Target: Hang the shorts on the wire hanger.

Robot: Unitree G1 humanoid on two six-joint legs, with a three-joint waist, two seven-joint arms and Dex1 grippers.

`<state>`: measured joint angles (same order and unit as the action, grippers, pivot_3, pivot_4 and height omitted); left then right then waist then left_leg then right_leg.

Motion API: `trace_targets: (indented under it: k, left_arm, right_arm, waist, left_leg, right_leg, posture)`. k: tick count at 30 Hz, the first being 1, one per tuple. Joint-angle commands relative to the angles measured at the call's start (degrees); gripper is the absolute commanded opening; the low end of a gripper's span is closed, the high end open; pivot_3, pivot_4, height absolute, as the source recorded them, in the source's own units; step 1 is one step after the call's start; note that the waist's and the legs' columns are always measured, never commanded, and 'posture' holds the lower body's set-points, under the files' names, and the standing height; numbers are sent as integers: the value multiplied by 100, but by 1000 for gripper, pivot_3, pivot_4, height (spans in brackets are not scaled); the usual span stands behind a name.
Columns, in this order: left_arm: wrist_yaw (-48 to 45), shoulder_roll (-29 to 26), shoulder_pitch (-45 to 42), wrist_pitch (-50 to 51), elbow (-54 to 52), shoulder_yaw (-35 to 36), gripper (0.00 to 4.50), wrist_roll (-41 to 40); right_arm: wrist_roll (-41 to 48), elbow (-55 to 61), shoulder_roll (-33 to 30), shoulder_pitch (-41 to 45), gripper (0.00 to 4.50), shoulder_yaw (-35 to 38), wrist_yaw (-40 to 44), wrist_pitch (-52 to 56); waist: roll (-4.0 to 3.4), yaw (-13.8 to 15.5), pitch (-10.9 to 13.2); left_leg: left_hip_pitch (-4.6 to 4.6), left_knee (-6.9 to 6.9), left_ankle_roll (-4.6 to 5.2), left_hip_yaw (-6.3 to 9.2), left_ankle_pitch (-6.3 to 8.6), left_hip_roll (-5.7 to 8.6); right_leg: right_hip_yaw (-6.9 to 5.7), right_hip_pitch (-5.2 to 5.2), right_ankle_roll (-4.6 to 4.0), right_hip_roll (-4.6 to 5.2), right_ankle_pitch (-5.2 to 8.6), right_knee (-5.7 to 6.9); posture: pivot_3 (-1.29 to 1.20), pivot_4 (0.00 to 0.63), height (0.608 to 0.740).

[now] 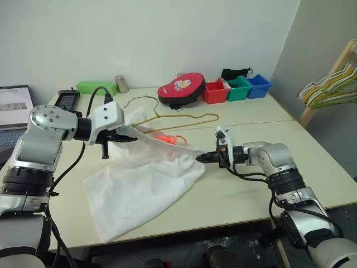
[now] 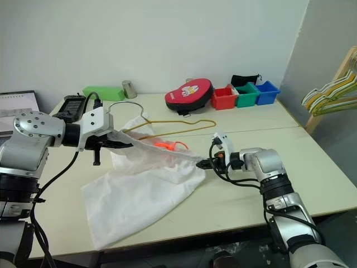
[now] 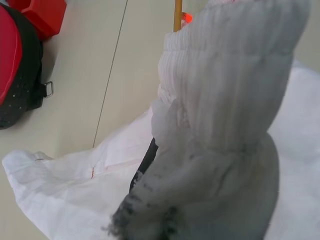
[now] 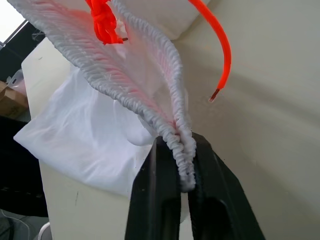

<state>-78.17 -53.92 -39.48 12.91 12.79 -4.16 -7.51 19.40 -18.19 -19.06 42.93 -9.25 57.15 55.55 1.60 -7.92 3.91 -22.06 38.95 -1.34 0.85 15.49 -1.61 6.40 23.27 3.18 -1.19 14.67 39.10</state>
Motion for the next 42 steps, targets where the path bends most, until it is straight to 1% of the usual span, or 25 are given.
trace_targets:
  k: [1,2,6,10,17,25,28,32,35,37,39,42]
  left_arm:
    - [13,-109,-149,-133,63,51,0,50]
    - [-31,-147,-94,-161,50,26,0,69]
    - [-316,-358,112,-263,-8,-30,0,92]
    - [-505,-609,228,-792,277,-212,0,371]
    - [-503,-605,64,-1278,763,-417,0,655]
    - [-255,-669,-60,-1849,1191,-659,0,1226]
    - [122,-496,-143,-2029,1317,-722,0,1423]
    - [377,-112,-151,-1938,1057,-747,0,1370]
    - [723,406,-225,-1765,713,-789,0,1369]
    - [742,638,-213,-1546,425,-783,0,1294]
    - [633,740,-156,-1399,168,-810,0,1264]
    - [682,884,-192,-1325,95,-869,0,1327]
  right_arm:
    - [-228,669,-191,-67,26,-172,-218,-439]
    - [-379,865,-278,-114,26,-294,-295,-601]
    - [-643,1327,-538,-206,26,-393,-599,-827]
    - [-647,1705,-857,-352,26,-388,-604,-822]
    - [-582,2050,-1054,-445,26,-420,-639,-739]
    - [-624,2363,-1288,-448,26,-553,-596,-786]
    - [-699,2697,-1431,-412,26,-693,-596,-872]
    - [-937,3069,-1338,-226,26,-1016,-777,-1029]
    - [-1296,3209,-1169,-19,26,-1420,-951,-1171]
    - [-1548,3166,-1148,61,26,-1576,-1040,-1313]
    - [-1676,3108,-1149,99,26,-1630,-1052,-1411]
    - [-2002,3025,-1222,187,26,-1787,-1033,-1693]
  waist:
    - [0,0,0]
    - [-1,0,1]
    - [-3,-5,2]
    - [-2,-2,2]
    - [-2,-3,1]
    - [-2,-6,1]
    - [-2,-5,1]
    - [-1,-2,1]
    - [-1,-3,0]
    - [-1,-1,0]
    - [1,-10,-1]
    - [0,-27,-1]
  left_leg:
    - [0,0,0,0,0,0]
    - [0,0,0,1,0,0]
    - [-1,-1,0,-2,0,0]
    - [0,-4,0,-2,0,-1]
    - [0,-4,0,-3,0,-1]
    - [-1,-4,0,-4,0,-2]
    - [-1,-4,0,-3,0,-2]
    - [-2,-4,0,-3,0,-2]
    - [-2,-3,0,-5,0,-2]
    - [-3,-3,0,-4,0,-2]
    - [-6,-2,0,-4,0,-2]
    - [-8,-3,0,-5,1,-2]
  right_leg:
    - [0,0,0,0,0,0]
    - [-1,0,1,0,0,0]
    - [1,0,1,0,1,-2]
    - [0,1,-3,0,4,-4]
    - [-1,1,-6,0,6,-4]
    - [-1,1,-6,0,6,-6]
    - [-1,1,-6,0,7,-6]
    - [-2,1,-6,1,7,-6]
    - [0,1,-6,1,6,-6]
    - [-1,1,-6,1,6,-5]
    - [-1,2,-6,1,6,-6]
    - [1,5,-6,1,6,-9]
  posture:
    - [-24,15,740]
    - [-26,13,740]
    - [-31,14,740]
    - [-40,14,740]
    - [-57,4,740]
    - [-62,0,740]
    - [-63,0,740]
    - [-63,0,740]
    - [-85,0,740]
    - [-85,0,740]
    - [-85,0,740]
    - [-103,7,740]
